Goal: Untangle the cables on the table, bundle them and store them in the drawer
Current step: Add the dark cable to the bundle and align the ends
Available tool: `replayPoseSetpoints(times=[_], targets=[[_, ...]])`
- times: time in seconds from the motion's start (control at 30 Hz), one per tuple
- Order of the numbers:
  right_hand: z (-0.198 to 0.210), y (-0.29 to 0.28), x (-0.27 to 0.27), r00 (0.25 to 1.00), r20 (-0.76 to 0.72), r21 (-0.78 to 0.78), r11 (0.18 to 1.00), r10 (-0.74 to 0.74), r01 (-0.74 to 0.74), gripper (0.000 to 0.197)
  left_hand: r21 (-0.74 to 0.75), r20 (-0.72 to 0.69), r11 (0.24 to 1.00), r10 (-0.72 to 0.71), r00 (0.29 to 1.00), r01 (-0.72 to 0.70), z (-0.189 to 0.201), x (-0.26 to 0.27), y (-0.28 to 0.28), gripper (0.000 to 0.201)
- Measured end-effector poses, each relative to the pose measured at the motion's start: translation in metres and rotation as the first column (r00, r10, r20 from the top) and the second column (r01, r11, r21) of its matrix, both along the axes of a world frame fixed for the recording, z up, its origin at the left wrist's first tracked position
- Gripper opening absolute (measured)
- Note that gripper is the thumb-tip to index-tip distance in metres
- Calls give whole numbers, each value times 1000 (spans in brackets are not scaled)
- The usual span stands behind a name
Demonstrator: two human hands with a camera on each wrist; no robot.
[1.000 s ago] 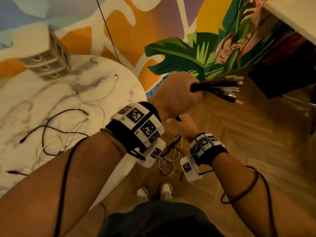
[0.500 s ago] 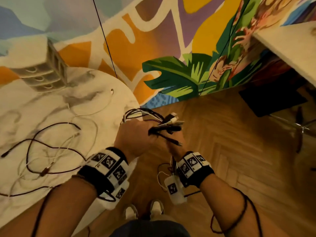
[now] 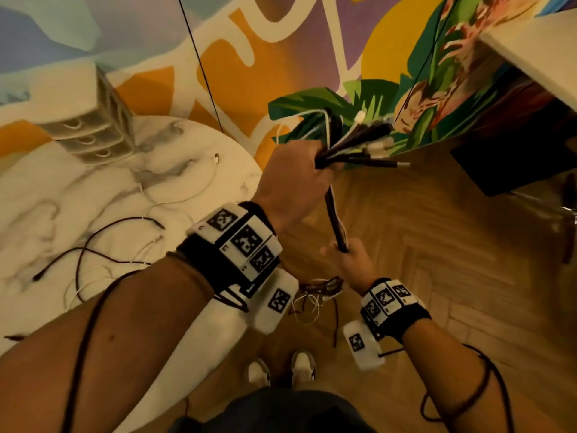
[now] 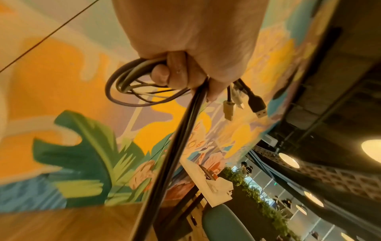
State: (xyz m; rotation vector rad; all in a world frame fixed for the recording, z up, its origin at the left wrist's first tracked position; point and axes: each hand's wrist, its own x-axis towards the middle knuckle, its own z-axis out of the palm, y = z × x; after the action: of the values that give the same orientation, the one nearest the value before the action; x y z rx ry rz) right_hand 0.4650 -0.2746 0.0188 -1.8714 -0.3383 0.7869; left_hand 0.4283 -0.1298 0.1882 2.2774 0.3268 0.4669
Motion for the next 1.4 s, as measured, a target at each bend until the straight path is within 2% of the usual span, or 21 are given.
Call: replayPoseSetpoints(times=[0.1,0.23,0.33,0.4,0.53,0.6,0.67,0.73,0.77,0.83,0.87,0.93,1.0,1.03,1.1,1.13,1.2,1.27,1.33,1.37,1.4], targets=[[-31,-11,7,992,-56,-165,981,-109,98,48,84,133,996,29,991,-40,21,0,10,30],[-63,-21,5,981,-105,-350,929,-164,118,40,178,177,975,101,979,-132,46,1,17,25],[-84,-29,7,967,-180,-419,903,-181,91,34,227,214,959,118,970,-167,57,-2,25,19],[-87,-32,7,966,-207,-448,893,-156,48,31,243,241,946,156,958,-215,61,-3,33,23],[-83,-26,20,969,-207,-533,846,-132,1,40,309,225,922,170,960,-235,69,-8,47,29],[-84,-19,35,960,-120,-523,838,-254,156,41,348,202,905,184,962,-246,72,-10,52,28],[-83,-15,49,938,60,-447,831,-342,331,28,337,219,905,193,956,-260,73,-12,57,27],[-85,-17,53,960,133,-496,822,-247,280,25,313,236,909,207,949,-276,74,-13,61,25],[-91,-20,51,986,112,-589,790,-127,169,23,301,234,912,213,949,-279,73,-14,61,24],[-114,-32,49,996,-14,-754,653,89,-69,27,272,228,930,189,955,-249,67,-15,58,21],[-121,-36,47,983,-81,-773,612,165,-167,34,244,232,944,165,959,-222,62,-16,54,18],[-146,-43,50,945,-176,-756,577,275,-308,52,184,254,967,125,959,-175,49,-15,44,9],[-165,-41,60,891,-183,-715,566,415,-411,55,136,264,980,107,958,-147,33,-12,34,11],[-181,-41,71,879,-133,-696,588,457,-411,57,120,253,985,92,963,-125,25,-9,27,12],[-127,-23,66,852,-60,-645,631,520,-431,69,129,211,988,54,976,-83,8,-7,18,11],[-80,-14,59,853,34,-579,705,521,-408,72,130,181,990,33,983,-57,-2,-5,13,9],[0,7,43,901,149,-276,892,408,-359,54,109,96,994,11,995,-22,-22,-2,6,6],[57,22,30,908,141,-18,918,395,-397,54,78,-17,997,15,1000,-13,-40,1,0,8],[76,36,17,931,101,181,914,350,-363,23,24,-125,1000,10,992,-7,-52,4,-5,9],[71,41,13,963,56,236,934,263,-268,13,-1,-163,1000,0,987,0,-55,4,-6,8],[69,45,8,982,11,267,946,189,-185,23,-18,-188,1000,-7,982,4,-56,4,-6,8]])
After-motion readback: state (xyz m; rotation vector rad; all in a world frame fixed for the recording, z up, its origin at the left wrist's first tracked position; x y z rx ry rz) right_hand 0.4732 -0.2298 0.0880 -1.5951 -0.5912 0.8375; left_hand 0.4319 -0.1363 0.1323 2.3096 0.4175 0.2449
